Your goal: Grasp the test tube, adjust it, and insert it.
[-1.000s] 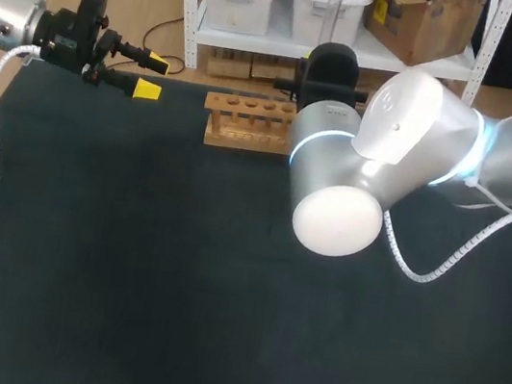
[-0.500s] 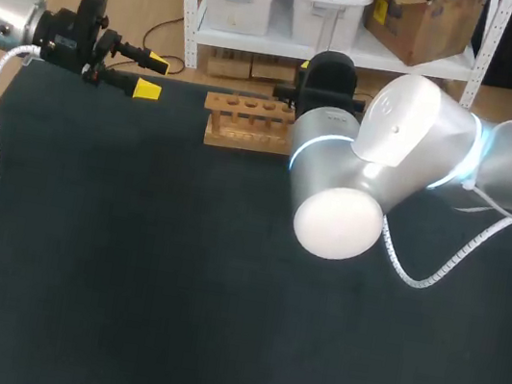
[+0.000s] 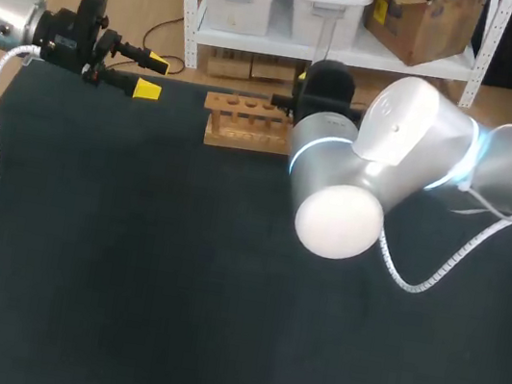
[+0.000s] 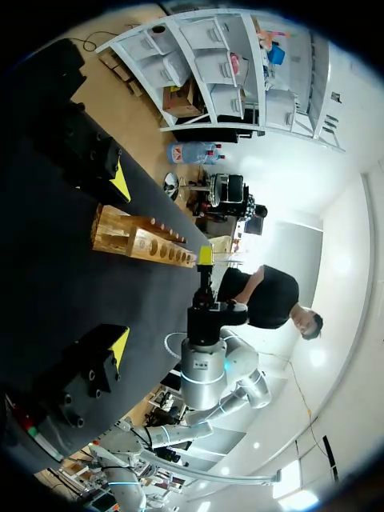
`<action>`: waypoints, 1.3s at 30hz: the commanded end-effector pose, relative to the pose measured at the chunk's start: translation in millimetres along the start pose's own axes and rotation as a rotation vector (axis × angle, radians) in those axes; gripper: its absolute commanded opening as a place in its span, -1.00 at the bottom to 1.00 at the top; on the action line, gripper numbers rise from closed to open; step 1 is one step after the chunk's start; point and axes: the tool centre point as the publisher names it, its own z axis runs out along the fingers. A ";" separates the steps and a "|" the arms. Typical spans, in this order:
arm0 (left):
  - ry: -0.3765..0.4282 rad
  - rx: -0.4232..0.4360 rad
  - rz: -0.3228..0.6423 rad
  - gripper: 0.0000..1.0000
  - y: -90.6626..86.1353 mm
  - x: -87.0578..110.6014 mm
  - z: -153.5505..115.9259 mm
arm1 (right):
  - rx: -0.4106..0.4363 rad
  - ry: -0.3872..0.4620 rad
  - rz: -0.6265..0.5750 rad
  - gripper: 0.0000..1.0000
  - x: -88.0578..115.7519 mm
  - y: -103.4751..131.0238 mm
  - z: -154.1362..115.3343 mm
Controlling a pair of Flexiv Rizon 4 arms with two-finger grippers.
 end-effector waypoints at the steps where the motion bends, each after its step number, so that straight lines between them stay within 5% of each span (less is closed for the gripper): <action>1: 0.000 0.001 0.001 1.00 0.4 0.7 -0.1 | -0.008 0.000 0.006 -1.00 4.7 2.0 5.0; 31: 0.000 0.001 0.001 1.00 0.4 0.7 -0.1 | 0.018 0.015 0.050 -1.00 31.1 2.1 5.7; 33: 0.000 0.001 0.001 1.00 0.4 0.7 -0.1 | 0.016 0.018 0.048 -0.28 30.5 2.4 6.2; 36: 0.000 0.001 0.001 1.00 0.4 0.7 -0.1 | 0.015 0.018 0.044 0.03 28.5 2.4 6.7; 37: 0.000 0.001 0.001 1.00 0.4 0.7 -0.1 | 0.015 0.018 0.043 0.56 27.7 2.4 6.7; 39: 0.000 0.001 0.001 1.00 0.4 0.7 -0.1 | 0.015 0.018 0.039 0.98 26.1 2.9 6.8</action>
